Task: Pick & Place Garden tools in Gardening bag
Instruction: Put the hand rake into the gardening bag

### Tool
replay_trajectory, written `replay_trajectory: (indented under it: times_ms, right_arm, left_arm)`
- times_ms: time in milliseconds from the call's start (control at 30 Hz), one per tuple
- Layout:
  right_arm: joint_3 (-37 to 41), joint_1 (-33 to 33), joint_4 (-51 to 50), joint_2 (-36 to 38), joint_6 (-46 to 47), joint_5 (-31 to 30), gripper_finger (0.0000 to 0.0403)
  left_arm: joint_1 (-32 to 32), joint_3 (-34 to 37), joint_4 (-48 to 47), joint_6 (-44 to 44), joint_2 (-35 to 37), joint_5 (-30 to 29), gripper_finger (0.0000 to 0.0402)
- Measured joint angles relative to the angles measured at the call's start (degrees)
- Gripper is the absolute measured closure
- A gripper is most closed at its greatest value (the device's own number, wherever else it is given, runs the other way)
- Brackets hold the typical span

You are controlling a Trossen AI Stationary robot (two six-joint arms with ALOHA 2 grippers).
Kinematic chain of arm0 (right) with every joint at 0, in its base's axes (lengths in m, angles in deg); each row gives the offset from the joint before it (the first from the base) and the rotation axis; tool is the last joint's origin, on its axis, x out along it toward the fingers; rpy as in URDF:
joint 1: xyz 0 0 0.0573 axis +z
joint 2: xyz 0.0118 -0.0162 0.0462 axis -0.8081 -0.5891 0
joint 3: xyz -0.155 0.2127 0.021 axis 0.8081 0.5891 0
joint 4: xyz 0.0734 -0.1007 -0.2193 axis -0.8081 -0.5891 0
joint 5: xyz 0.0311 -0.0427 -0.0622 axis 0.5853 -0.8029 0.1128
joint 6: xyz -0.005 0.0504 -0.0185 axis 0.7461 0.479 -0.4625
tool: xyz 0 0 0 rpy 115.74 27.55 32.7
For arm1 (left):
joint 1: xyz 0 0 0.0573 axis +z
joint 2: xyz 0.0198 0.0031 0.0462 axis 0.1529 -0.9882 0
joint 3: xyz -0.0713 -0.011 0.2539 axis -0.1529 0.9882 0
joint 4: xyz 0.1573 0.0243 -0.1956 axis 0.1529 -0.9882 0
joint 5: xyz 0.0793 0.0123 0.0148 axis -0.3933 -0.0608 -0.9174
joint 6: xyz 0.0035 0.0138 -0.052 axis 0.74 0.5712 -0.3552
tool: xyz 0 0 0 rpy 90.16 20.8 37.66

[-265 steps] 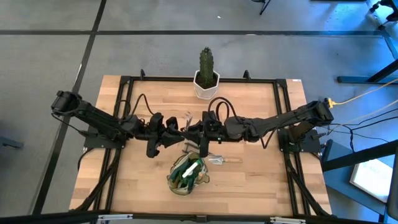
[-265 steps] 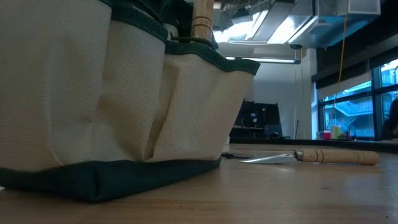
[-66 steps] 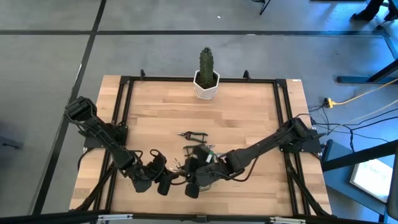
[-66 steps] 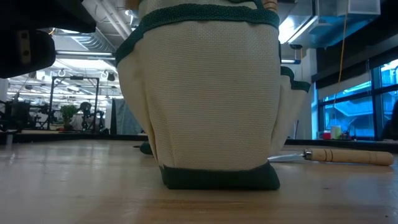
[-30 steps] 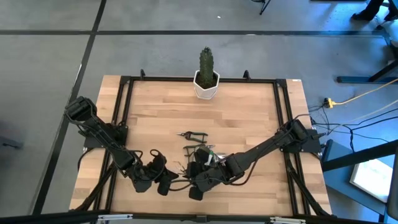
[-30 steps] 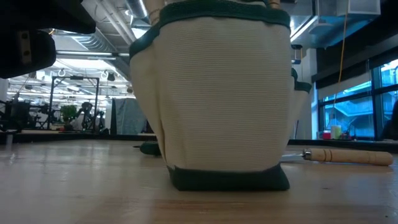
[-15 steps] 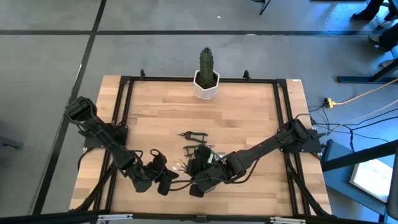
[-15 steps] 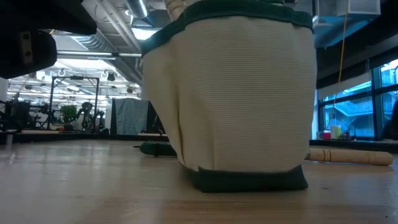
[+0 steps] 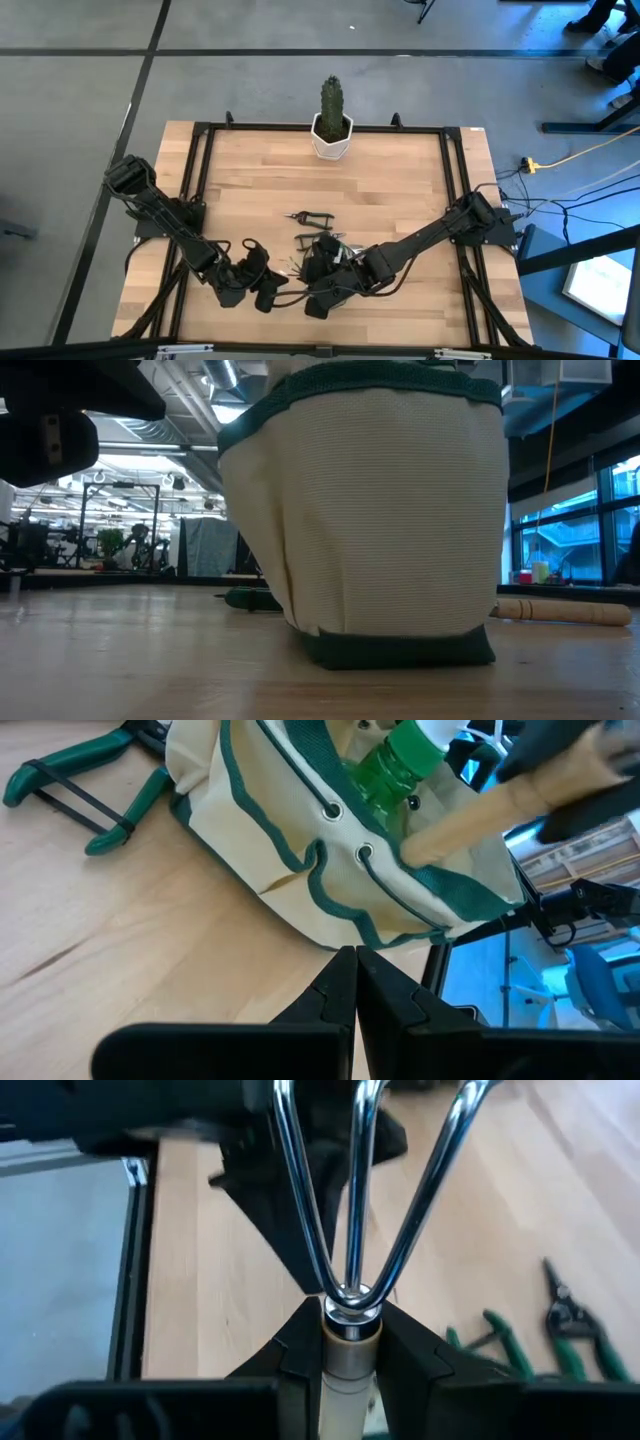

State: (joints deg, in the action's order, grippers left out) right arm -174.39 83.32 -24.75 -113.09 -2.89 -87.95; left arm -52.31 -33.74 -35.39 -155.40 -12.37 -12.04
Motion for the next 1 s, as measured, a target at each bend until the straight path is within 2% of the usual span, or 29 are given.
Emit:
replay_trajectory:
  times_ms: [233, 467, 667, 1000]
  right_arm:
    - [-3.7, 0.3, 2.2, 0.3, -4.9, -0.8, 0.0336]
    - [-3.6, -0.5, 3.8, -2.2, -2.5, 6.0, 0.0336]
    - [-3.6, -0.6, 6.1, -2.2, -4.7, 6.9, 0.0336]
    - [0.6, -0.8, 9.2, -2.7, -1.1, 8.4, 0.0336]
  left_arm:
    - [0.6, 0.0, 0.0, 0.5, 0.0, 0.5, 0.04]
    - [0.6, 0.0, 0.0, 0.7, 0.0, 0.6, 0.04]
    - [0.5, 0.0, 0.1, 1.0, 0.0, 1.0, 0.04]
    - [0.4, 0.0, 0.2, 1.1, 0.0, 1.4, 0.04]
